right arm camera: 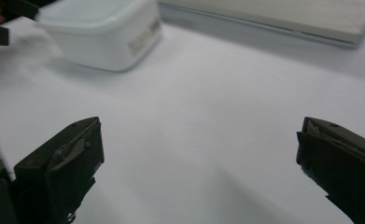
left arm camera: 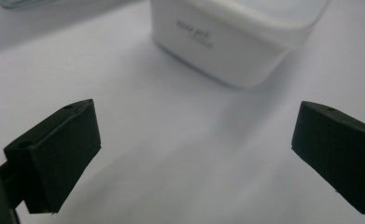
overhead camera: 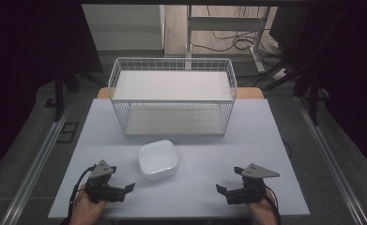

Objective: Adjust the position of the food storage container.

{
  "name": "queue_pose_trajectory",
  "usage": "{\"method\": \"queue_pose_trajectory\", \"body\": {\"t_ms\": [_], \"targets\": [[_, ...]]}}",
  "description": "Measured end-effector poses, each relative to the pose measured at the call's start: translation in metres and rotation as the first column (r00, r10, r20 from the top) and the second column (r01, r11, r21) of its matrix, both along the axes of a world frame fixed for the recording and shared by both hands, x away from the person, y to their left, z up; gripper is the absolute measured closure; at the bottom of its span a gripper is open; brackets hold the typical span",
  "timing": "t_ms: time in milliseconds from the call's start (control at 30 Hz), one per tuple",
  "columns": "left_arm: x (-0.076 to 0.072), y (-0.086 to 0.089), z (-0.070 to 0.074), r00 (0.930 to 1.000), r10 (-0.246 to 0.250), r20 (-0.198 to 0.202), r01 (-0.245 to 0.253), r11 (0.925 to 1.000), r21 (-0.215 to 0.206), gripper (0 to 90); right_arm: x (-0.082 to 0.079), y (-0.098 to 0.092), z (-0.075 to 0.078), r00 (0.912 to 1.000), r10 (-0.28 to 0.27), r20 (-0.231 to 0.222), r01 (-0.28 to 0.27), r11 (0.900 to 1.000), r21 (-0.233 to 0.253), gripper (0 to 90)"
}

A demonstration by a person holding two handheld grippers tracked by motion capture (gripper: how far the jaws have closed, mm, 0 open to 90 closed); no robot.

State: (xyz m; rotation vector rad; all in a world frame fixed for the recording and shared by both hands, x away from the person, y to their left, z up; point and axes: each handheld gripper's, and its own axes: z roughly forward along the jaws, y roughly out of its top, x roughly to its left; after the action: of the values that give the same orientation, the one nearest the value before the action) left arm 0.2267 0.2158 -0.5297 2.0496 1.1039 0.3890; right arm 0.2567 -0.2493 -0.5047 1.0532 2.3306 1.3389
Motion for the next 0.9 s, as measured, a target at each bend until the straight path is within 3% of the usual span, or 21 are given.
{"method": "queue_pose_trajectory", "body": {"t_ms": [33, 100, 167, 300, 600, 733, 900], "targets": [[0.0, 0.0, 0.0, 1.0, 0.004, 0.008, -0.004, 1.0, 0.009, 1.5, 0.003, -0.001, -0.001, 0.9999, -0.013, -0.011, 0.013, 1.0, -0.002, 0.5], [0.001, 0.002, 0.0, 0.9998, 0.014, 0.011, -0.014, 0.9998, -0.015, 2.3, 0.006, 0.001, -0.004, 0.9984, -0.039, -0.041, 0.039, 0.999, -0.012, 0.5], [0.001, 0.007, 0.001, 0.9996, 0.026, 0.013, -0.025, 0.9986, -0.046, 3.2, 0.006, 0.002, -0.007, 0.9983, -0.033, -0.048, 0.031, 0.999, -0.041, 0.0], [0.002, 0.014, 0.001, 0.9996, 0.026, 0.014, -0.024, 0.9961, -0.084, 5.2, 0.006, 0.005, -0.008, 0.9983, -0.025, -0.052, 0.022, 0.999, -0.047, 0.0], [0.003, 0.014, 0.0, 0.9992, 0.037, 0.015, -0.036, 0.9969, -0.07, 6.5, 0.008, 0.008, -0.011, 0.9961, -0.057, -0.068, 0.051, 0.995, -0.087, 0.0], [0.005, 0.017, 0.0, 0.9986, 0.052, -0.011, -0.052, 0.9931, -0.105, 7.7, 0.008, 0.009, -0.007, 0.9964, -0.059, -0.061, 0.054, 0.995, -0.081, 0.0], [0.008, 0.014, 0.004, 0.9978, 0.063, -0.019, -0.065, 0.9928, -0.101, 7.8, 0.008, 0.017, -0.003, 0.9977, -0.059, -0.035, 0.055, 0.993, -0.104, 0.0]]}}
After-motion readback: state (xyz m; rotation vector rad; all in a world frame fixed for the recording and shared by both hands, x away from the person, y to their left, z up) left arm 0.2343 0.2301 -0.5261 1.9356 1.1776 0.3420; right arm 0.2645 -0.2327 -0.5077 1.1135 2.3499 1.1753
